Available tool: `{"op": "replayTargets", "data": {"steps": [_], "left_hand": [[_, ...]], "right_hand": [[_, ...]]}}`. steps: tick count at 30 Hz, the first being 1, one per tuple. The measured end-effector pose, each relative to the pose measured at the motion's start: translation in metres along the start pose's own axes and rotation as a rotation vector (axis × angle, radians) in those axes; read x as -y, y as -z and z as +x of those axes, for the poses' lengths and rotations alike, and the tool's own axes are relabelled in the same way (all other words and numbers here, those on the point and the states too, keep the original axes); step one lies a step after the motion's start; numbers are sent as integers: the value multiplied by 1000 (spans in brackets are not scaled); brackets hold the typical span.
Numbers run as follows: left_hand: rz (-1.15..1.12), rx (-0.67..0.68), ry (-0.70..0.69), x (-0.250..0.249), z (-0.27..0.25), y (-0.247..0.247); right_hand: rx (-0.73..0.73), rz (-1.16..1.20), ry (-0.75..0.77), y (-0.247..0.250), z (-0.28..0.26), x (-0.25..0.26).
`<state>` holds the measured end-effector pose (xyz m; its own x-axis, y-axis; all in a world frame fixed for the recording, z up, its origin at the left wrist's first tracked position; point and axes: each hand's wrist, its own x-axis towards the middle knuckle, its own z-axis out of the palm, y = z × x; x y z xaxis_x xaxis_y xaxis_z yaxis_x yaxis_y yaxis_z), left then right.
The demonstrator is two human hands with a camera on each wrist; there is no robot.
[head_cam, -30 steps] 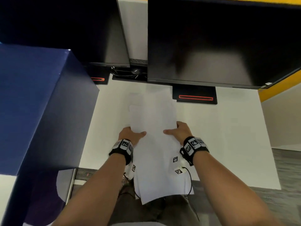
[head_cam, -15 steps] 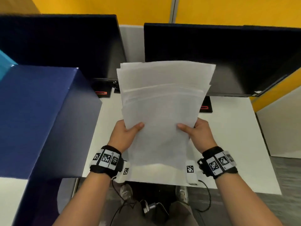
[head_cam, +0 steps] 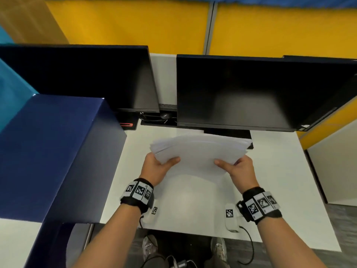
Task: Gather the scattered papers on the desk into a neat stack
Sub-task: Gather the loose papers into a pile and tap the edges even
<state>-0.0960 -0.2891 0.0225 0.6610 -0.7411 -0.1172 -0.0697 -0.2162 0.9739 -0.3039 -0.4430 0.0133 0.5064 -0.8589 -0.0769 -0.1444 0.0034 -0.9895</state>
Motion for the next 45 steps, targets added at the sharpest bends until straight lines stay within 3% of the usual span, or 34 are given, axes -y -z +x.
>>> {"op": "replayTargets", "data": {"steps": [3, 6, 10, 14, 20, 26, 30, 35, 38, 43, 45], "left_hand": [[18, -64, 32, 4, 3, -4], [4, -104, -31, -14, 6, -3], [18, -41, -131, -27, 8, 3], [130, 60, -33, -8, 14, 7], [76, -27, -53, -15, 9, 3], [-36, -46, -39, -18, 2, -11], [-231, -180, -149, -48, -4, -22], [-188, -398, -52, -72, 4, -37], [-242, -388, -98, -77, 4, -35], [-104, -399, -135, -78, 6, -33], [-111, -331, -183, -75, 6, -25]], "right_hand": [[-37, -14, -16, -7, 2, 1], [-91, 16, 73, -8, 4, 18], [-91, 23, 176, 5, 2, 31], [40, -56, 53, 7, 2, 18], [-44, -32, 94, 3, 3, 23], [-38, -61, -5, 4, -1, 22], [-156, 218, 92, 0, -8, 47], [-330, 140, 44, -15, 4, 71], [-374, 135, 41, -18, 9, 73], [-404, 101, 120, -19, 11, 74], [-360, 81, 155, -12, 13, 72]]}}
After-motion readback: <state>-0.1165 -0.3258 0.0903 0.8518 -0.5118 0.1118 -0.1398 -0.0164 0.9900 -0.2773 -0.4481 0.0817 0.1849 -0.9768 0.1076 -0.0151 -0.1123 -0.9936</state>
